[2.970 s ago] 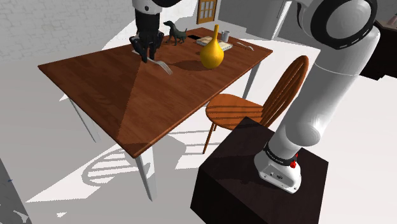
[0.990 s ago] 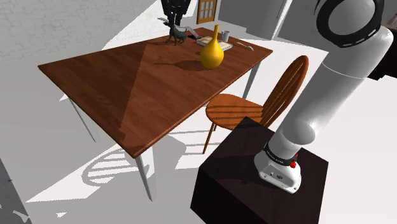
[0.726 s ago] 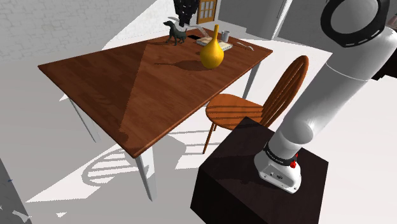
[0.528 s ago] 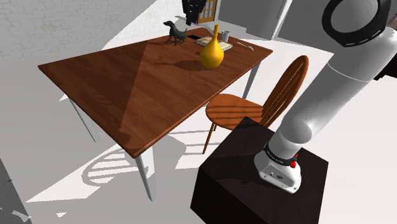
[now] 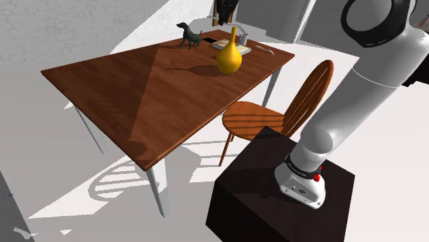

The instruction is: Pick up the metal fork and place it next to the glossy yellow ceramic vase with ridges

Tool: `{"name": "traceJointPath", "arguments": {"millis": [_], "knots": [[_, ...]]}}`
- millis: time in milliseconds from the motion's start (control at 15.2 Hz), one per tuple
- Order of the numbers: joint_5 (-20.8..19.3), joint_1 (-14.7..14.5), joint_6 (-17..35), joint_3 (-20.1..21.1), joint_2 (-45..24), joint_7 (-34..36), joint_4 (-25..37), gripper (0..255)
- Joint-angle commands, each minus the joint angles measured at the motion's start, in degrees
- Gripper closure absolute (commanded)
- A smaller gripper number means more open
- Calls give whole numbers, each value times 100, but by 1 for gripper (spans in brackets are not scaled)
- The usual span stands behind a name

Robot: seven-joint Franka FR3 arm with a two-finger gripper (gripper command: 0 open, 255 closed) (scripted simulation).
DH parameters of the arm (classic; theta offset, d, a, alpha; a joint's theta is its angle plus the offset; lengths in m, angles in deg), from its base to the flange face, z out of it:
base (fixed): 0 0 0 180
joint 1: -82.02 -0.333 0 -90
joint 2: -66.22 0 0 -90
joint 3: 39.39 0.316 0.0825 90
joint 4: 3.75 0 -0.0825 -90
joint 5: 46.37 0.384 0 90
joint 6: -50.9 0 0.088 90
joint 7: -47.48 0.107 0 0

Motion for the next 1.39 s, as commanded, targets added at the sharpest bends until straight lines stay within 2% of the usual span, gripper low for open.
{"name": "traceJointPath", "arguments": {"millis": [0, 660, 924, 1188, 1254, 1320], "knots": [[34, 132, -42, -150, -49, -290, 85, 255], [291, 835, -314, -833, -809, -1643, 1046, 255], [468, 1176, -537, -1061, -1327, -2159, 1740, 255], [705, 1593, -890, -1242, -2027, -2637, 2736, 255], [717, 1621, -913, -1243, -2069, -2658, 2799, 255], [698, 1605, -793, -1239, -1997, -2663, 2608, 255]]}}
